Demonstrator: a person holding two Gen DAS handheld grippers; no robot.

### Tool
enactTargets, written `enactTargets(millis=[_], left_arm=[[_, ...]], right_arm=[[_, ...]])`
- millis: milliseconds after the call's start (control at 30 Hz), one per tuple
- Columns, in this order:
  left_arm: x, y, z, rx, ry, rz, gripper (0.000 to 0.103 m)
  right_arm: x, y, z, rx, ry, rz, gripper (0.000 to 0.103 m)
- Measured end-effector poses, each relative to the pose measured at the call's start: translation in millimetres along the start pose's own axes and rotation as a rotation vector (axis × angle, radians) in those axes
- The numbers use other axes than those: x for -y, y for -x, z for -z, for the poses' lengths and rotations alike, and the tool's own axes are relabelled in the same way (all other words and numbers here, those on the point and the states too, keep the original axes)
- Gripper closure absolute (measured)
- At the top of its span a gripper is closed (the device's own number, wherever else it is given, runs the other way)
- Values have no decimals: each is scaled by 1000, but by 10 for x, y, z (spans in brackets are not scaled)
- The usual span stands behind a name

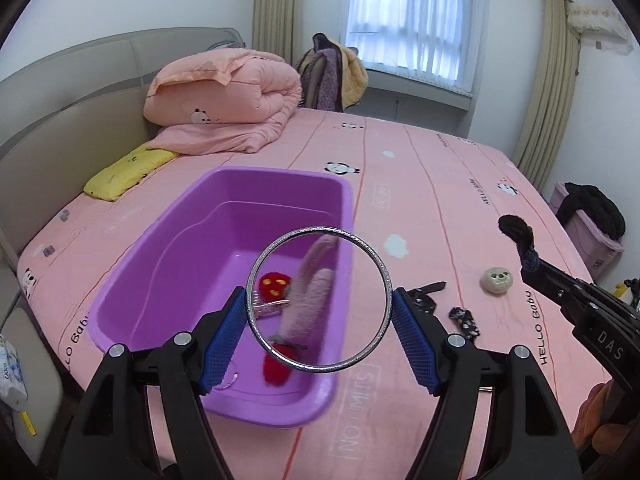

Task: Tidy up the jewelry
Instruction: 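Carry the bangle in left tool and bow tie in right tool over the tub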

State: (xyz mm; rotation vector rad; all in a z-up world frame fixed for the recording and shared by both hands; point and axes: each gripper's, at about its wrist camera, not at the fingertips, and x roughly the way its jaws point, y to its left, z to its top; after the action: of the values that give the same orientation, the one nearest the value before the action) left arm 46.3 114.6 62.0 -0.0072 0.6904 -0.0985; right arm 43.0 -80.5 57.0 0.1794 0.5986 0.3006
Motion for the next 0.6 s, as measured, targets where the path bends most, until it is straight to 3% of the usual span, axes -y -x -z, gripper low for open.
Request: enactTargets(millis=[200,600], left_arm=[[-557,-179,50,-37,42,-96,33],[-1139,-555,54,-119,120,-158,33]], right_arm=[[-484,-482,-91,-65,36,-80,93],[-1033,-1225,-148,-185,106,-132,93]])
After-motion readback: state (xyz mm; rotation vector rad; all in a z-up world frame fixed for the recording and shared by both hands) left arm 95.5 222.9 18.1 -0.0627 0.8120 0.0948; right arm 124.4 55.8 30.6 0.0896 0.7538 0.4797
